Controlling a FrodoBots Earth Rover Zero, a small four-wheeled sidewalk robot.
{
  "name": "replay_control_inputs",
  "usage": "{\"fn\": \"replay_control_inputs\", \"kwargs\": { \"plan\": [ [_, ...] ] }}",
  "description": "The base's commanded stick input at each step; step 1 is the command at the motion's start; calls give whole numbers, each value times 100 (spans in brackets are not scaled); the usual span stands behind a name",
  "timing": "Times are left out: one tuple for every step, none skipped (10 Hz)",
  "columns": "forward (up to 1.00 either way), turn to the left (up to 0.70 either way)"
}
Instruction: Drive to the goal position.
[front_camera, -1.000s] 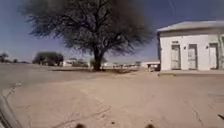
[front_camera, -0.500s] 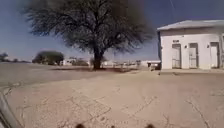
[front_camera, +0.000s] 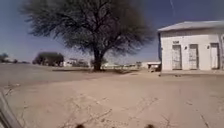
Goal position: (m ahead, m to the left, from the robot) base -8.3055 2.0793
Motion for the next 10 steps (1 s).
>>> {"fn": "replay_control_inputs", "kwargs": {
  "plan": [
    [0,70],
    [0,70],
    [0,70],
    [0,70],
    [0,70],
    [0,70],
    [0,70],
    [0,70],
    [0,70],
    [0,70]
  ]
}}
